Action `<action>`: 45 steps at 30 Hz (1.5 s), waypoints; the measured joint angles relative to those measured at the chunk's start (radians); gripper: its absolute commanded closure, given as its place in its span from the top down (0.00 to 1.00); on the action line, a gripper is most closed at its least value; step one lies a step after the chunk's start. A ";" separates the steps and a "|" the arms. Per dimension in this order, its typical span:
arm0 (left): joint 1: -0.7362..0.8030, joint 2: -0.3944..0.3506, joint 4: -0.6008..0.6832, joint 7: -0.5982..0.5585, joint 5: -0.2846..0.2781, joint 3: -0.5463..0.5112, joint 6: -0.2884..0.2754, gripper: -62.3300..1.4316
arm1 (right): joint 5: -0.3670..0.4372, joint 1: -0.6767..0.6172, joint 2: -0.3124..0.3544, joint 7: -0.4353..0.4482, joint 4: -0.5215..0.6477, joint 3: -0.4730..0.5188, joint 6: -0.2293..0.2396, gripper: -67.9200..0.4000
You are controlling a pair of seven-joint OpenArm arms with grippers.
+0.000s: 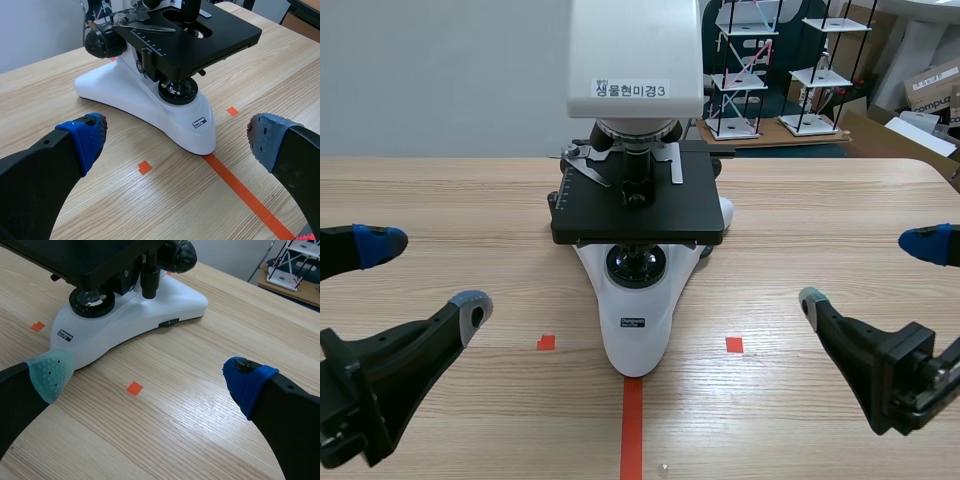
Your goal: Point at the objective lens
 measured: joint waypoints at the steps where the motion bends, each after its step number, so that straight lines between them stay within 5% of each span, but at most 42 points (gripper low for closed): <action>1: 0.000 0.000 0.000 0.000 0.000 0.000 0.000 0.95 | 0.000 0.000 0.000 0.000 0.000 0.000 0.000 0.99; 36: 0.000 0.000 0.000 0.000 0.000 0.000 0.000 0.95 | 0.000 0.000 0.000 0.001 0.000 0.000 0.000 0.99; 39: 0.000 0.000 0.000 0.000 0.000 0.000 0.000 0.79 | 0.000 0.000 0.000 0.001 0.000 0.000 0.000 0.99; 45: 0.000 0.000 0.000 0.000 0.008 0.000 0.000 0.06 | 0.000 0.000 0.000 0.001 0.000 0.000 0.000 0.99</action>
